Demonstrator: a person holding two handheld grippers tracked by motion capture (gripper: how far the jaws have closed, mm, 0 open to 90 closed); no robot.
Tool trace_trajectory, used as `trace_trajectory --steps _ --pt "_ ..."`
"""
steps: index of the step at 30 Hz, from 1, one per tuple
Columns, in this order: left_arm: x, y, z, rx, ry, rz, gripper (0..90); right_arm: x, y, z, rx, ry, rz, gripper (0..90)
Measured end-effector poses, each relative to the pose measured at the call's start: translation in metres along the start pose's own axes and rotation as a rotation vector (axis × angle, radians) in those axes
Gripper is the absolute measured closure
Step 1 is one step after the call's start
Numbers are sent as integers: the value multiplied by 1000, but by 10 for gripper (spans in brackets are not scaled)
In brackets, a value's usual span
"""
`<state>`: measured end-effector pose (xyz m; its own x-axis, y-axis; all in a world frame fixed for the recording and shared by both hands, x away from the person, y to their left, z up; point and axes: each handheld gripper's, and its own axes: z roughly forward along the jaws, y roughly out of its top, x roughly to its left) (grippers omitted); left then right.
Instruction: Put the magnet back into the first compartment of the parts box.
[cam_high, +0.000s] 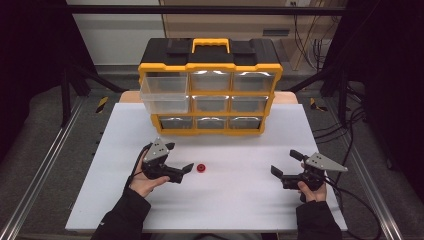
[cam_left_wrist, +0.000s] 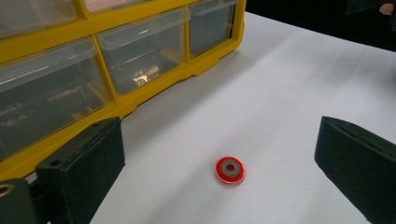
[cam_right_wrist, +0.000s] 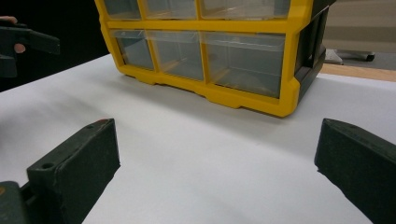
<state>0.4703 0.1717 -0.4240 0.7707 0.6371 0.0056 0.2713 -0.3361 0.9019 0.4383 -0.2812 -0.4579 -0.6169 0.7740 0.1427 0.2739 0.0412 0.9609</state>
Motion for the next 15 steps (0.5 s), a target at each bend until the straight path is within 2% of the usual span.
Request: trace_trajectory --steps 15 --pt "-10 4 26 70 -6 1 19 0 0 1 3 -3 -2 4"
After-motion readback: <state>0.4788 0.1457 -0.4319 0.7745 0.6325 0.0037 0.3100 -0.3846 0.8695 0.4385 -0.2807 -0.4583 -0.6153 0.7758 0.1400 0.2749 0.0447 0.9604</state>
